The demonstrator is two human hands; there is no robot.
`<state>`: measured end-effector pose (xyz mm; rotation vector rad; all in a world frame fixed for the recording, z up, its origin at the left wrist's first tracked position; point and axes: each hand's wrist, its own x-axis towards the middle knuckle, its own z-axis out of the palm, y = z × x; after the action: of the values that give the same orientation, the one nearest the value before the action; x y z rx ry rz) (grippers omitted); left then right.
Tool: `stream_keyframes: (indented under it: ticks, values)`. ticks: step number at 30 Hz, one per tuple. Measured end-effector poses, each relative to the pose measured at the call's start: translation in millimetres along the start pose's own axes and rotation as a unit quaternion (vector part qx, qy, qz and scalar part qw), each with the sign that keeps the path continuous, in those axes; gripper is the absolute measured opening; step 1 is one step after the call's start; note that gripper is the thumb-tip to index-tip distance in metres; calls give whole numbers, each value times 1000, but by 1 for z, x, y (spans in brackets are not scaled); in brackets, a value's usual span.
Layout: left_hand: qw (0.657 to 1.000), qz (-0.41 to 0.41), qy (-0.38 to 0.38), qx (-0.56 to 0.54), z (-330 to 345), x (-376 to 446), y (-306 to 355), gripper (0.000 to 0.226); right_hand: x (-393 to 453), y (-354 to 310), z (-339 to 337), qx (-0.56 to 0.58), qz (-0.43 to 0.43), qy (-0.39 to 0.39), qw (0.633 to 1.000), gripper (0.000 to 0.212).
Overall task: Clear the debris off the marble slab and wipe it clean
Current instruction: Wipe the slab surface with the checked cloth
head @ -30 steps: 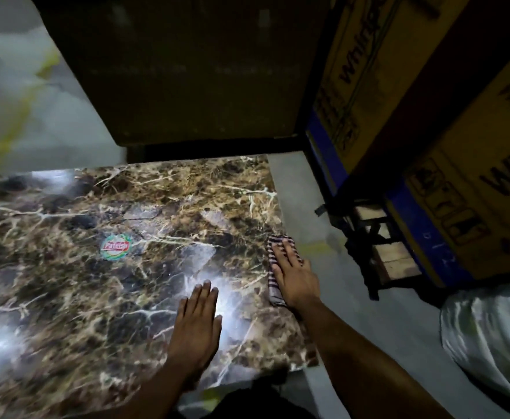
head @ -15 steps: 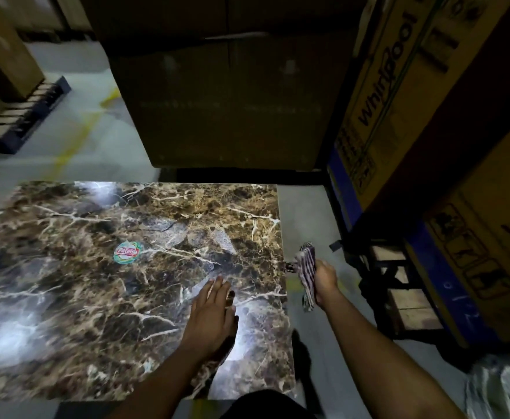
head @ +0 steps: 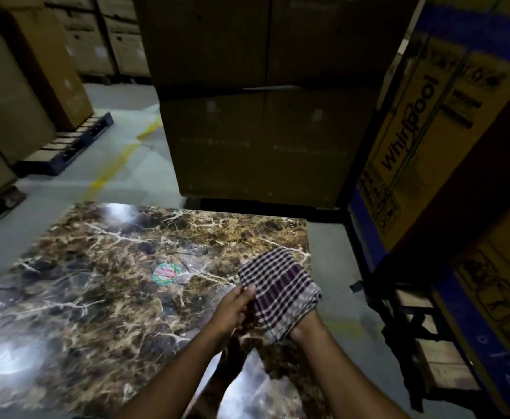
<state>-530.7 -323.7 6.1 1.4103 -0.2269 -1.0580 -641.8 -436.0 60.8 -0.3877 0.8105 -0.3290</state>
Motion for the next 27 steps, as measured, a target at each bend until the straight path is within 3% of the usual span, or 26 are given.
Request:
stream_keyframes:
  ticks: [2,5,8,14,16,18,20,22,23,27]
  values:
    - [999,0,6,-40,-22,1,4,45,5,25,17,50,40,-56,996,55]
    - [995,23,62,-79,-61,-1,15,43,20,59,44,-24,34,-79,996,76]
    - [993,48,70,-84,-117,-8,31,43,20,90,83,-44,33,-120,991,87]
    - [994,94,59,-7,-228,-26,63,63,25,137,147,-262,-46,-125,956,37]
    - [993,92,70,-31,-252,-30,69,67,27,150,163,-313,-55,-145,937,45]
    - [984,71,75,-142,-269,-33,76,48,30,161,174,-311,-64,-181,931,58]
    - [967,38,78,-241,-277,-34,82,31,32,174,179,-251,-64,-211,943,82]
    - [953,21,83,-290,-281,-34,87,34,35,190,183,-166,-53,-210,962,97]
    - [949,21,83,-305,-281,-34,90,37,36,198,185,-150,-58,-196,967,93]
    - [939,35,79,-332,-275,-32,100,58,35,209,206,-225,-109,-117,961,39]
